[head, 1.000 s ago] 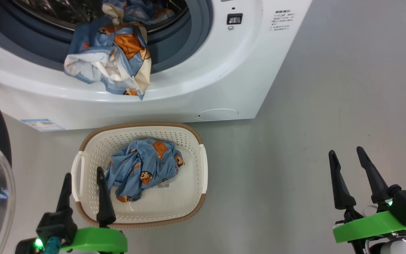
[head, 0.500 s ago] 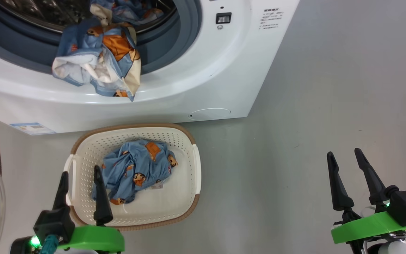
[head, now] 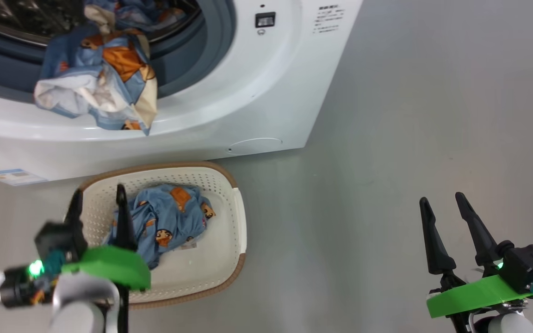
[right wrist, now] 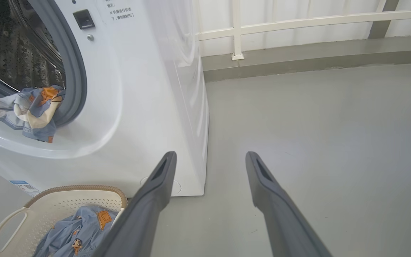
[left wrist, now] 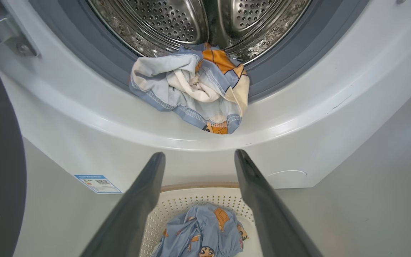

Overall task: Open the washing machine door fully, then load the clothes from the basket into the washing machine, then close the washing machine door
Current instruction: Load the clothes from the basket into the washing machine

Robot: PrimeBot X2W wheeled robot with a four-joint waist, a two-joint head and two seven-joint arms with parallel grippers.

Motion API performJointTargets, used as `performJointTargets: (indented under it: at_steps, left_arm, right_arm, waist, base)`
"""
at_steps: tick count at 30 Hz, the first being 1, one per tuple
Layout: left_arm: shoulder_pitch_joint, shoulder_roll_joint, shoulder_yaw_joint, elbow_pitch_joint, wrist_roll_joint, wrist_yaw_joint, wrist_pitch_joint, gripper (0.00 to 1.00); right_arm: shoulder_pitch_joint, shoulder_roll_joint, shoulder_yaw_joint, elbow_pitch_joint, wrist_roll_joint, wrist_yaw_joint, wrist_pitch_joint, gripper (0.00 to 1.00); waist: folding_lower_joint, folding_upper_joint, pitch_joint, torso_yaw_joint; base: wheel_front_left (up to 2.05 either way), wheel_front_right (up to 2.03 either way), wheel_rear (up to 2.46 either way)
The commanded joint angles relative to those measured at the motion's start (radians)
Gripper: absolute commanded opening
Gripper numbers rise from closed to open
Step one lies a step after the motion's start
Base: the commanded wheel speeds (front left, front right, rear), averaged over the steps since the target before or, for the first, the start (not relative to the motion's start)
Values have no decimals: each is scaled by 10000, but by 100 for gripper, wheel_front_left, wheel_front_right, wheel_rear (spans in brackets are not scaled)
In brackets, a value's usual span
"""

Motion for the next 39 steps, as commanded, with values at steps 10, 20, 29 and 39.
performJointTargets:
  at_steps: [10,20,29,39]
  left_arm:
    - [-3094,785,389,1692,37,-560,1082,100]
    - [-5210,1017,527,4523,-210,-1045,1115,100]
    - [-6349,1108,570,6363,-320,-1252,870,100]
    - [-7330,1135,475,7952,-323,-1348,504,100]
  right_arm:
    - [-388,36,482,-51,348,16,-48,100]
    - [-354,38,666,34,572,16,-48,100]
    - [-329,39,753,71,561,16,-48,100]
    - [-212,39,828,103,537,16,-48,100]
  waist:
    - [0,-1,188,-640]
    - [0,-1,157,-1171]
    - [0,-1,191,-1513]
    - [0,-1,271,-1838]
  base:
    - [0,0,0]
    - [0,0,0]
    - [0,0,0]
    - [0,0,0]
